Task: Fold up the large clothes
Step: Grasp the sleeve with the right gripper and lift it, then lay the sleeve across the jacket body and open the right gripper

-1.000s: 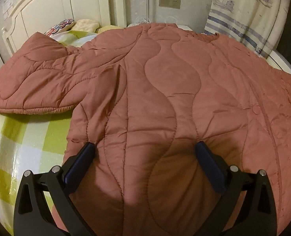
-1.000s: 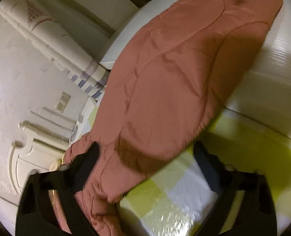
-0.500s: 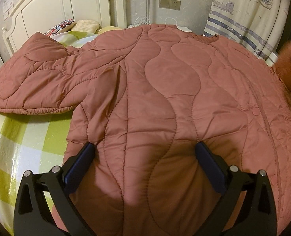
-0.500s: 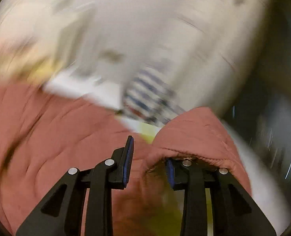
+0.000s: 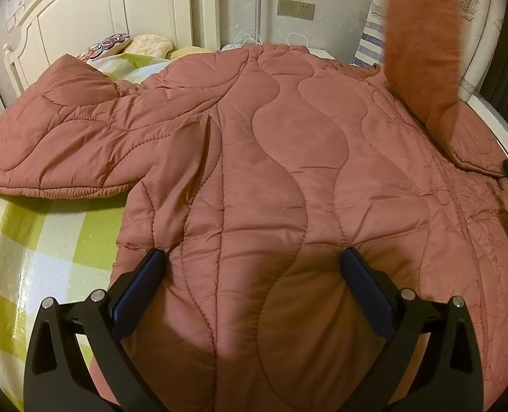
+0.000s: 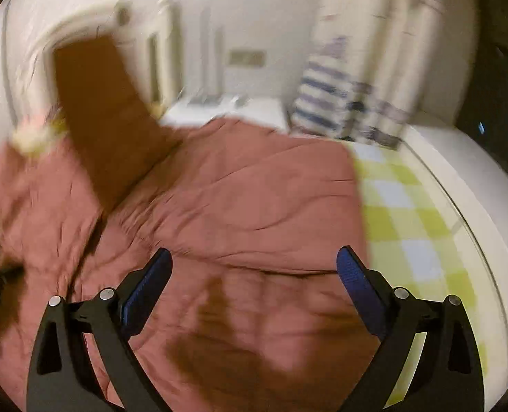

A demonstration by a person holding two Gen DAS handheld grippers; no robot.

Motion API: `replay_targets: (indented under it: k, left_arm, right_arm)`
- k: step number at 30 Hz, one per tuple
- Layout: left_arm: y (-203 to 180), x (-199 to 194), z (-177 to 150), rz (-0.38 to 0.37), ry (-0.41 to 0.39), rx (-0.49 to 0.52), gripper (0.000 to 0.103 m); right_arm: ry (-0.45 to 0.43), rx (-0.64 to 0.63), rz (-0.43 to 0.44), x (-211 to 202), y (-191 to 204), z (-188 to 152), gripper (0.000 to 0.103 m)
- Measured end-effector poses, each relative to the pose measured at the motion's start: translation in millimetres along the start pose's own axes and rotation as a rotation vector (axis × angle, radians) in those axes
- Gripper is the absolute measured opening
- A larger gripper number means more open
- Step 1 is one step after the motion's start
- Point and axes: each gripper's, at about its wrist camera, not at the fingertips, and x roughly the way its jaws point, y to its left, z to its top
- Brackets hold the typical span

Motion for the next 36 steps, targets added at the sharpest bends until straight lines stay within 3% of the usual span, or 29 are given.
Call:
replay_targets:
  k: [3,5,6,8,12,17,18,21,23,26,28,30,32,34,36]
  left_arm:
    - [0,1,1,0.000,0.000,0.000,0.101]
    - [0,1,1,0.000,0.000,0.001,0.101]
    - [0,1,1,0.000,0.000,0.001,0.101]
    - [0,1,1,0.000,0.000,0.000,0.101]
    - [0,1,1,0.000,0.000,0.001,0.101]
    - [0,1,1,0.001,0.000,0.001,0.101]
    - [0,1,1,0.002,0.000,0.002,0.101]
    - [0,1,1,0.002,0.000,0.002,0.101]
    - [0,1,1,0.002,0.000,0.002,0.101]
    - [0,1,1,0.003,0.000,0.003,0.101]
    - [0,1,1,0.003,0.000,0.003,0.101]
    - [0,1,1,0.001,-0.001,0.001,0.101]
    - [0,1,1,0.001,-0.001,0.001,0.101]
    - [0,1,1,0.001,-0.001,0.001,0.101]
    - [0,1,1,-0.001,-0.002,0.000,0.101]
  right_arm:
    - [-0.018,0.145,-0.017,4,-29,3,0.092]
    - [0.036,0.182,-0.092,22,-25,8,0.092]
    - [0.091,0.182,-0.169,36,-27,7,0.092]
    - [0.182,0.254,-0.193,38,-31,-8,0.085]
    - [0.043,0.326,-0.268,11,-42,1,0.085]
    - [0.010,0.144,-0.165,8,-7,21,0.085]
    - [0.034,0.109,-0.137,11,0,21,0.085]
    - [0.251,0.065,-0.113,51,8,10,0.086]
    - [0.276,0.135,-0.103,59,-9,10,0.086]
    - [0.206,0.158,-0.195,37,-10,24,0.085]
    - [0.115,0.119,-0.155,24,4,37,0.085]
    - [0.082,0.051,-0.107,23,21,44,0.085]
    - [0.132,-0.016,-0.059,40,37,45,0.084]
    - [0.235,-0.046,-0.104,68,35,37,0.086]
    - [0.270,0.042,-0.113,81,14,30,0.091]
